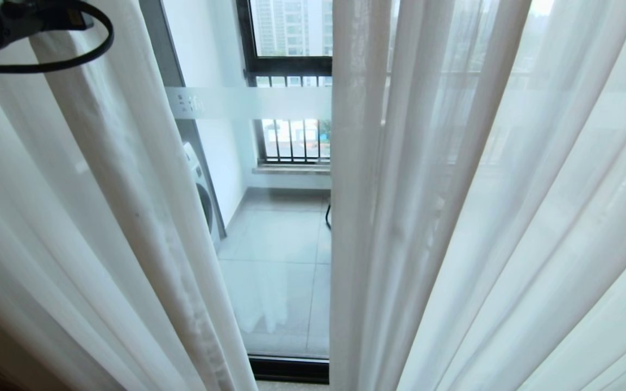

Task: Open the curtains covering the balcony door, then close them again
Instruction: Pull the inner curtains open on both sides

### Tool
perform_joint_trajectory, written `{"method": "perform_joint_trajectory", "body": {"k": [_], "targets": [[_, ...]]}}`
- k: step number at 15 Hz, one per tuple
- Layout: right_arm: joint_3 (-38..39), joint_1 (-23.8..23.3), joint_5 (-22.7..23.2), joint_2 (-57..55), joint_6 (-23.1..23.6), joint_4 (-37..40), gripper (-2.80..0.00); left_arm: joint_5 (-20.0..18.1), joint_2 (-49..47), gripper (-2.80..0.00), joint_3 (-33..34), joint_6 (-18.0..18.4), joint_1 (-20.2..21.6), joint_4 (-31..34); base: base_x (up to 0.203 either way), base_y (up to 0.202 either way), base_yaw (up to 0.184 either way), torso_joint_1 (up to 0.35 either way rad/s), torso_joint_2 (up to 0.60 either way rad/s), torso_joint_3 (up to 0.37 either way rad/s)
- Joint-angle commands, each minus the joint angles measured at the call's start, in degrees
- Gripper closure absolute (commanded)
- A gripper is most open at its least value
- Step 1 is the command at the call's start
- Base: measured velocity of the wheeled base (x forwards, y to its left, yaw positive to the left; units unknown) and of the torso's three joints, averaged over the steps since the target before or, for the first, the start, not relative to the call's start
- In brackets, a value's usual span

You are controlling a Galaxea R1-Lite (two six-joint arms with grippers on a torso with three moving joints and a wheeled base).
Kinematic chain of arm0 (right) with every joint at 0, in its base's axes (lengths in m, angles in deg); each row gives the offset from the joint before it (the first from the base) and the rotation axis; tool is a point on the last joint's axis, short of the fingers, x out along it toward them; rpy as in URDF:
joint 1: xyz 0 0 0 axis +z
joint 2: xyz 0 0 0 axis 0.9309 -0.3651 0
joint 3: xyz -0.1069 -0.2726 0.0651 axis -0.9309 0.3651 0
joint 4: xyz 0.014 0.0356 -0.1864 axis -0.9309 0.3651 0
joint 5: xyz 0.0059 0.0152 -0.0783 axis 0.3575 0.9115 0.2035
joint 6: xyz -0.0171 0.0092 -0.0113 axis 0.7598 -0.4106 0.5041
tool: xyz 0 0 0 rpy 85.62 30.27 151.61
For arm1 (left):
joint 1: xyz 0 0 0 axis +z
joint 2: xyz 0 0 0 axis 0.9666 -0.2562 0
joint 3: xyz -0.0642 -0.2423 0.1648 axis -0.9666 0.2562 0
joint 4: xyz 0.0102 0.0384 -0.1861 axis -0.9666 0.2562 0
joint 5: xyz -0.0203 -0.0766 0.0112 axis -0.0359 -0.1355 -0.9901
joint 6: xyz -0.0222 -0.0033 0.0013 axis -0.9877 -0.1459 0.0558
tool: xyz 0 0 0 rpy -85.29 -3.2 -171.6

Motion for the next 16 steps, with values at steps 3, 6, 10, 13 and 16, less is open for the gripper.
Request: {"method": "perform_joint_trajectory", "body": {"k": [3, 6, 10, 13, 16], "targets": [[0.0, 0.01, 0.03, -0.07, 0.05, -0.01, 0.0, -2.27, -2.4, 0.0, -2.32, 0.04, 0.18, -0.2, 0.0, 0.0, 0.0, 0.0, 0.0, 0.0], [0.0, 0.01, 0.03, -0.07, 0.05, -0.01, 0.0, -2.76, -3.92, 0.0, -3.95, 0.04, 0.1, -2.0, 0.0, 0.0, 0.0, 0.0, 0.0, 0.0], [0.0, 0.01, 0.03, -0.07, 0.05, -0.01, 0.0, -2.85, -4.2, 0.0, -4.06, 0.04, 0.09, -3.21, 0.0, 0.0, 0.0, 0.0, 0.0, 0.0], [0.0, 0.01, 0.03, -0.07, 0.05, -0.01, 0.0, -2.85, -4.16, 0.0, -4.07, 0.04, 0.01, -3.45, 0.0, 0.0, 0.0, 0.0, 0.0, 0.0], [0.0, 0.01, 0.03, -0.07, 0.05, -0.01, 0.0, -2.85, -4.01, 0.0, -4.01, 0.09, -0.17, -3.45, 0.0, 0.0, 0.0, 0.0, 0.0, 0.0]]}}
